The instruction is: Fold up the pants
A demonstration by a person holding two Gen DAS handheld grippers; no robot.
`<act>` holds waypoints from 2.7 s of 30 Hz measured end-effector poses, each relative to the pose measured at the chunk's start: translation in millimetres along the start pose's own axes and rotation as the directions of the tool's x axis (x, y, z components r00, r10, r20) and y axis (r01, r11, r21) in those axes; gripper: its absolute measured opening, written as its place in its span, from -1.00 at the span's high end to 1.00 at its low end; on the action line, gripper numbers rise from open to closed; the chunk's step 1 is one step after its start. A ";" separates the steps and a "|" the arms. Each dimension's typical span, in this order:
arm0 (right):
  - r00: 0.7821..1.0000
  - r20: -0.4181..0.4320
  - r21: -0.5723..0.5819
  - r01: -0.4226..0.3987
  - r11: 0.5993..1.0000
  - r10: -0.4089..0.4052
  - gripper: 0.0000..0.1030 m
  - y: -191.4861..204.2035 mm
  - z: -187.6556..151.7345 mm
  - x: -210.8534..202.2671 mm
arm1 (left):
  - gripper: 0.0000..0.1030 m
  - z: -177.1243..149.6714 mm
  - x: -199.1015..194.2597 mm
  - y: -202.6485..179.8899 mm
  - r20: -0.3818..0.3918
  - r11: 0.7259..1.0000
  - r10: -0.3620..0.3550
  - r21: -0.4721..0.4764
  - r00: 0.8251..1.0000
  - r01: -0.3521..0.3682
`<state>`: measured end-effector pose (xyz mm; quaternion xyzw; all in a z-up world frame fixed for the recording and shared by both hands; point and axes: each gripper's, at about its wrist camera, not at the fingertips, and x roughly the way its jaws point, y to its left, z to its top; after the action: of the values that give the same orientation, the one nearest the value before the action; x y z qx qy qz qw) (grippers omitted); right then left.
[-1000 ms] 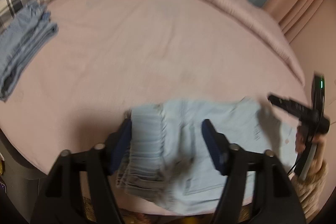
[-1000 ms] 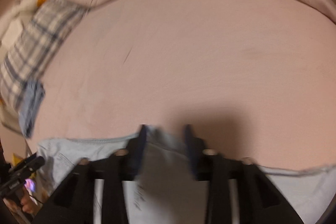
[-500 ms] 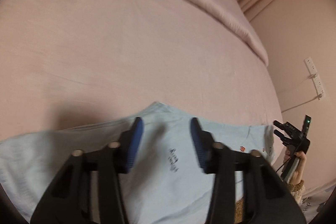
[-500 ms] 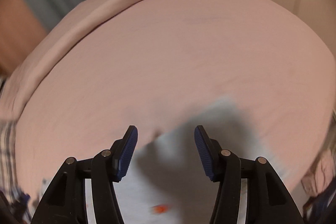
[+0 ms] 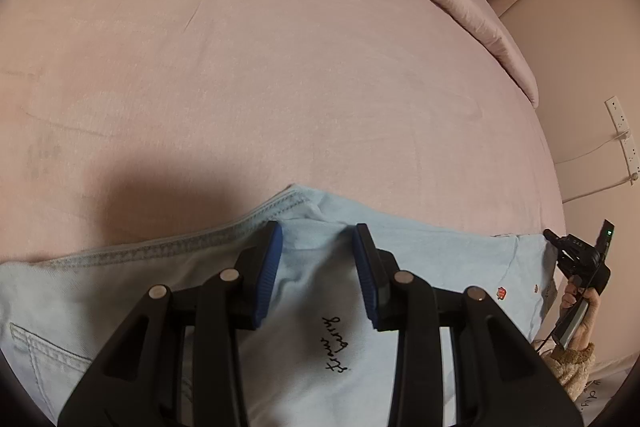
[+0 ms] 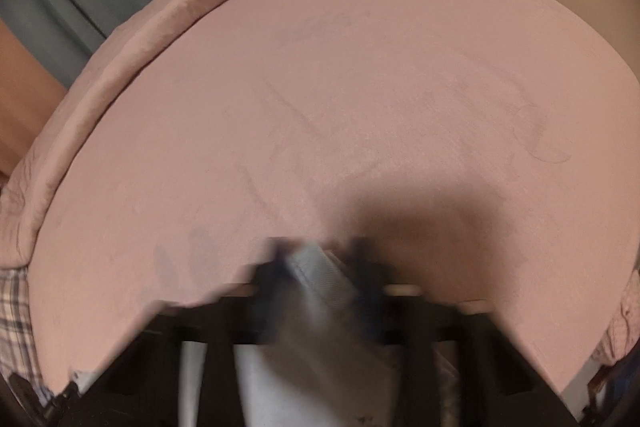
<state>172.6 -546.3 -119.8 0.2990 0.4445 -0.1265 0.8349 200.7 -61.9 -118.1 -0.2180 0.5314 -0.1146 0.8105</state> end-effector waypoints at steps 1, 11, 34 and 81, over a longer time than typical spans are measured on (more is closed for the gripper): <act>1.000 0.029 -0.003 0.003 1.000 -0.003 0.75 2.0 -1.9 -4.8 | 0.32 -0.5 -0.2 -1.2 0.002 1.000 0.002 0.003 1.000 -0.002; 0.994 0.079 -0.006 0.070 0.998 -0.069 0.86 -2.5 -4.0 1.7 | 0.28 -4.3 -2.9 -1.0 0.014 1.000 0.007 -0.011 1.000 -0.007; 0.993 0.059 -0.001 0.098 0.995 -0.098 0.61 -63.5 -71.0 -68.1 | -0.07 -129.2 -39.8 -32.7 -0.116 0.987 -0.121 0.088 0.986 0.132; 0.947 0.212 0.371 -0.306 0.877 0.241 0.80 -110.9 -104.7 -52.4 | -0.58 -145.9 -36.0 -57.3 -0.088 0.991 -0.064 0.108 0.994 0.074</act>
<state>19.9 -572.7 -164.4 0.5117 0.2943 -0.1182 0.7985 55.6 -131.0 -111.3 -0.1857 0.5500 -0.1811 0.7939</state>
